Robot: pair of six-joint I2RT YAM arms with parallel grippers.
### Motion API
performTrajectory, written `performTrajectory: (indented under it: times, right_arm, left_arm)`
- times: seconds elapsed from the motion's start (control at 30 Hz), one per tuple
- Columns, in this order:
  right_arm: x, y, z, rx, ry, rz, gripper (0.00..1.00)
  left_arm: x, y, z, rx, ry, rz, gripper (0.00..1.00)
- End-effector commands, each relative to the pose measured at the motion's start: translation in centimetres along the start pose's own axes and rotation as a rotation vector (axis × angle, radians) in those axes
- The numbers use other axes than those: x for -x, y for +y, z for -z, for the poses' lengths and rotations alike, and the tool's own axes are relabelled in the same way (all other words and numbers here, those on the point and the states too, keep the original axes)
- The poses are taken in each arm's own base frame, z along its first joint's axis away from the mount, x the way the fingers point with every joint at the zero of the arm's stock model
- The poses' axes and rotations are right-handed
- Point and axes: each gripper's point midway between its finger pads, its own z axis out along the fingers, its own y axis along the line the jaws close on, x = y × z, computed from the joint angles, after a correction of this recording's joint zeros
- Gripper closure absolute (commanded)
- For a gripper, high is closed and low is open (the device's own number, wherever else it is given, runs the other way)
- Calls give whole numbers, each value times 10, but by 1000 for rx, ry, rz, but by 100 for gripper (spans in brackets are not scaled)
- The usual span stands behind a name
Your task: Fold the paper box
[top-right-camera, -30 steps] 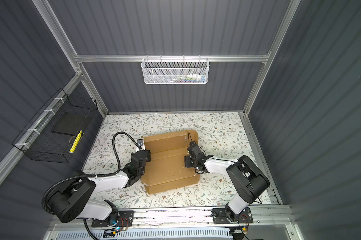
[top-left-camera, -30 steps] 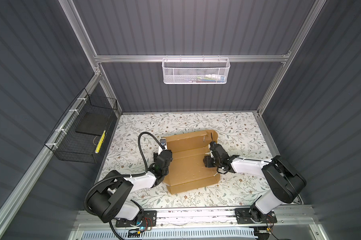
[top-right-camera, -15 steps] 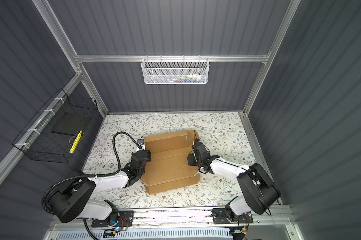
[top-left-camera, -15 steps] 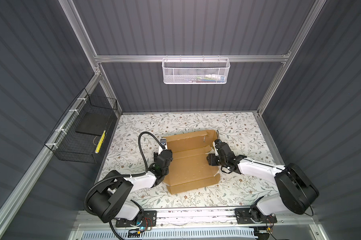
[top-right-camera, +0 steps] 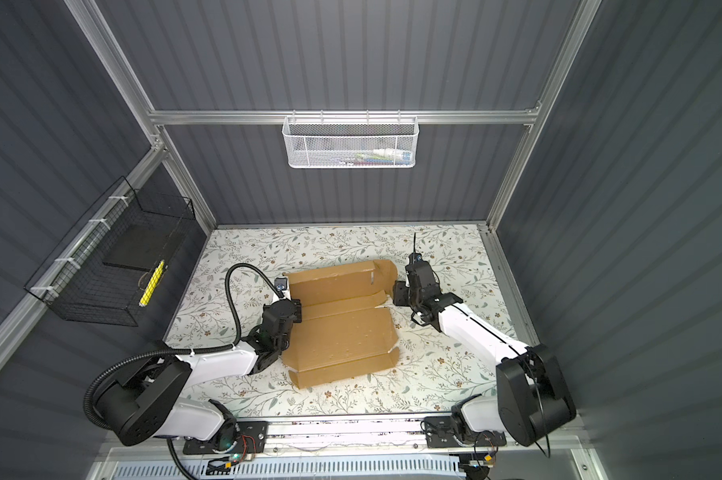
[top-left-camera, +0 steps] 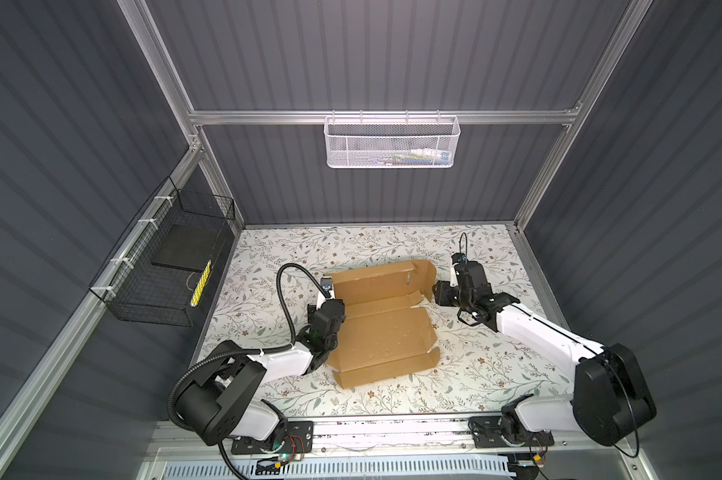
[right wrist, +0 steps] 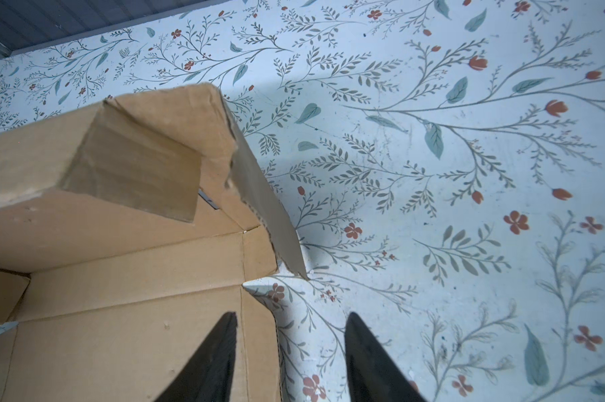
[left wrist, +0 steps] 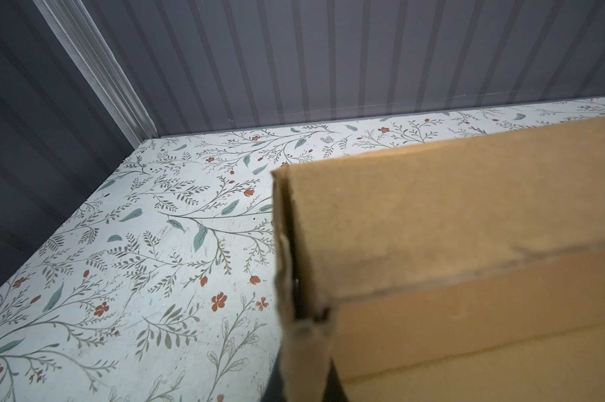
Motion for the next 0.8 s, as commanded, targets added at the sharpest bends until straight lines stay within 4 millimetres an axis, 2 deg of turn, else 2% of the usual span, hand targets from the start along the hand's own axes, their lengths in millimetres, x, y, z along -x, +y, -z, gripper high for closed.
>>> performTrajectory:
  times: [0.0, 0.27, 0.77]
  right_arm:
    - [8, 5, -9, 22, 14, 21, 49]
    - [18, 11, -30, 41, 28, 30, 50]
    - [9, 10, -64, 69, 66, 7, 55]
  left_arm:
    - [7, -2, 0, 3, -10, -2, 100]
    - [7, -3, -1, 1, -7, -5, 100]
    - [8, -5, -3, -2, -5, -8, 100]
